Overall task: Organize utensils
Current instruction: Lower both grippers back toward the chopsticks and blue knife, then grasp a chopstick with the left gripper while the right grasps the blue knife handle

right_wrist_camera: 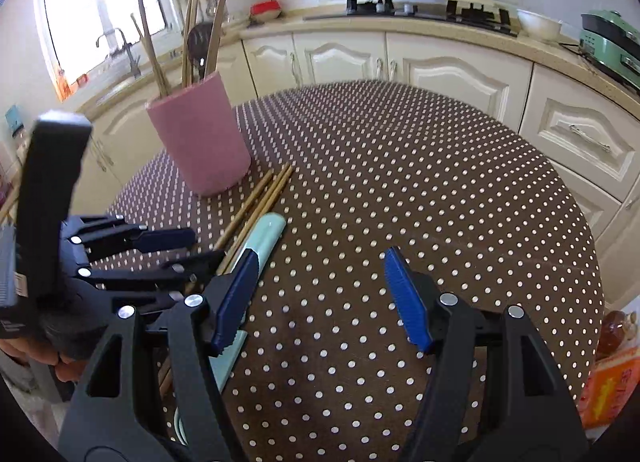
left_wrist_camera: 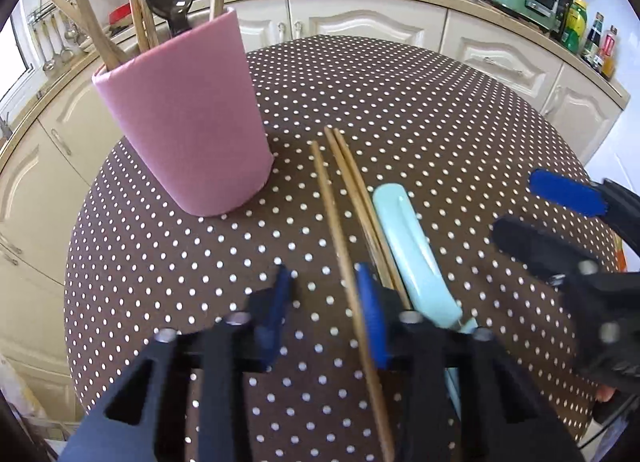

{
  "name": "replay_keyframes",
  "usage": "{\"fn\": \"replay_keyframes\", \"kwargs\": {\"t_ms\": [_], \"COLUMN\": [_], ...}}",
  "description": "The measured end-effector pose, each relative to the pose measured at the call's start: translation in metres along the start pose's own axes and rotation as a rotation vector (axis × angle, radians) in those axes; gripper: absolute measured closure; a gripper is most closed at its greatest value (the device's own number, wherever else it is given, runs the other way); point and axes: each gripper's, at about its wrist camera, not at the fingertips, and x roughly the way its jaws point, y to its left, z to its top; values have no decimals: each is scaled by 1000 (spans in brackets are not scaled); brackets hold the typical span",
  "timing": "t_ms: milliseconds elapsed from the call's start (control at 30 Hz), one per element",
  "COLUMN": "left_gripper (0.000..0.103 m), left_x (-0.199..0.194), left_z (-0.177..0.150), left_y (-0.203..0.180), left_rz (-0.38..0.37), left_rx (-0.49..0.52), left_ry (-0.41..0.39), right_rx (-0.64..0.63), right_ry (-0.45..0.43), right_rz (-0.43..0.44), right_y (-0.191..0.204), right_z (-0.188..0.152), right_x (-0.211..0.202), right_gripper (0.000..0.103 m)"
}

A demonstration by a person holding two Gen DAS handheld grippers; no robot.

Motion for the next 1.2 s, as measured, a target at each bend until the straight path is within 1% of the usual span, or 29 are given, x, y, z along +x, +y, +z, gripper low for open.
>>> {"fn": "replay_keyframes", "kwargs": {"t_ms": [33,100,233,367,433,567,633,733,767,833,900,933,1067,1133,1200], "left_gripper": [94,97,98,98,98,98,97,97,97,97,96,96,96,96,96], "left_x": [-2,-6,-15,-25,-29,-32,-30,-24,-18,-12,-6,-2,7,13,17], "left_z": [-2,-8,-29,-50,-58,-66,-65,-53,-41,-31,-20,-15,4,14,19], "left_y": [2,6,17,28,34,46,49,51,49,49,49,47,39,37,34], "left_rz": [-4,-16,-48,-52,-58,-80,-78,-67,-67,-64,-66,-63,-48,-44,-39], "left_rx": [-9,-36,-103,-160,-196,-241,-248,-234,-230,-209,-201,-194,-176,-172,-170], "left_ry": [2,4,0,-2,-1,16,33,60,68,86,103,110,128,136,133], "right_rx": [-12,-32,-61,-96,-113,-122,-135,-146,-148,-150,-170,-186,-198,-216,-218], "right_ry": [21,71,139,187,211,267,298,354,373,405,431,448,481,480,466], "right_rz": [-1,2,23,9,-6,-3,-13,-10,-2,12,-10,-25,-31,-40,-35], "right_y": [3,10,23,34,39,44,47,48,48,46,45,44,45,48,53], "right_z": [0,0,1,2,3,5,9,16,18,20,27,28,34,36,37], "right_x": [2,8,19,29,34,43,46,53,55,55,58,60,68,70,71], "right_gripper": [38,38,38,38,38,38,38,39,41,48,63,65,66,69,75]}}
